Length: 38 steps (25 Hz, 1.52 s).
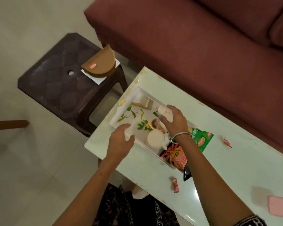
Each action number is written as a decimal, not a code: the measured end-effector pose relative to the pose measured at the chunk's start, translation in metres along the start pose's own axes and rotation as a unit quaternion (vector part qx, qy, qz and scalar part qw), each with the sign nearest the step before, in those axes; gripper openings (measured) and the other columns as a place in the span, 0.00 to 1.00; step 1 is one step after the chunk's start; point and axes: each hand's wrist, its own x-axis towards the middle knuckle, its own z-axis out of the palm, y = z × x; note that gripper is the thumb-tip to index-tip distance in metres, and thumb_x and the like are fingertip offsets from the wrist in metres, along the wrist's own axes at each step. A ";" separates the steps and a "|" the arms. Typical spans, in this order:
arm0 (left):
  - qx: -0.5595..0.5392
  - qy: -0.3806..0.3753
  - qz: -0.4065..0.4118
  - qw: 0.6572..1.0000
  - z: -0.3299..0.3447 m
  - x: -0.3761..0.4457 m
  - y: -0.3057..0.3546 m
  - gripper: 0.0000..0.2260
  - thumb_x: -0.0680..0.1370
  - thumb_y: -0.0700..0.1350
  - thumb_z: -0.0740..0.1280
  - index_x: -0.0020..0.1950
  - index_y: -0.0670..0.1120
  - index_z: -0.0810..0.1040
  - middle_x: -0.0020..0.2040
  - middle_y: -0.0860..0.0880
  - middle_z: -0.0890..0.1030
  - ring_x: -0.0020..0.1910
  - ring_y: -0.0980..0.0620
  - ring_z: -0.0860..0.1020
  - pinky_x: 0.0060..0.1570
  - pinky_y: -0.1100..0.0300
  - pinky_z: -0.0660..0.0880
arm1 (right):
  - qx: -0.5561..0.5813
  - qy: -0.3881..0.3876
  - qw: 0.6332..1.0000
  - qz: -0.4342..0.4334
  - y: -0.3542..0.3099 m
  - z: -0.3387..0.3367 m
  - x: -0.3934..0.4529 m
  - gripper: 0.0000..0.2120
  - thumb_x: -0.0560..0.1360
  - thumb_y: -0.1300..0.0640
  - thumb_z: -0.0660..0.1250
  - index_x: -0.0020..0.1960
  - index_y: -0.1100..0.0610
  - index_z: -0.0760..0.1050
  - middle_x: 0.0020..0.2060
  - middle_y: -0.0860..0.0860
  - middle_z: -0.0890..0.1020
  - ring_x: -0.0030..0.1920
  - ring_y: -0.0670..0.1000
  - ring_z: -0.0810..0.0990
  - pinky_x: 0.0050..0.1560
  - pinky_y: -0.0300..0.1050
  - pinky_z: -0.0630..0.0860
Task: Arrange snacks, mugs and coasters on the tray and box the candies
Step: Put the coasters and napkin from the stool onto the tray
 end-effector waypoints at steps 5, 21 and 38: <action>-0.022 0.029 0.005 0.999 -0.075 0.022 -0.011 0.17 0.73 0.41 0.69 0.62 0.41 0.74 0.61 0.45 0.79 0.61 0.48 0.76 0.61 0.59 0.70 | 0.127 0.013 0.992 0.020 -0.062 0.018 -0.006 0.21 0.74 0.48 0.65 0.64 0.56 0.72 0.61 0.55 0.77 0.60 0.55 0.76 0.61 0.50 0.73; 0.038 0.004 0.126 0.991 -0.184 0.204 -0.021 0.18 0.73 0.39 0.68 0.62 0.41 0.73 0.59 0.43 0.79 0.60 0.47 0.76 0.61 0.56 0.71 | 0.246 0.054 0.953 0.168 -0.228 0.134 0.127 0.20 0.72 0.51 0.68 0.61 0.58 0.73 0.54 0.54 0.81 0.46 0.45 0.75 0.40 0.31 0.69; 0.288 -0.030 0.163 0.943 -0.175 0.244 -0.007 0.25 0.75 0.46 0.65 0.69 0.41 0.63 0.67 0.42 0.71 0.67 0.44 0.70 0.67 0.50 0.67 | 0.356 0.135 0.888 0.259 -0.263 0.147 0.149 0.07 0.67 0.58 0.73 0.45 0.57 0.82 0.35 0.48 0.82 0.37 0.46 0.79 0.45 0.40 0.79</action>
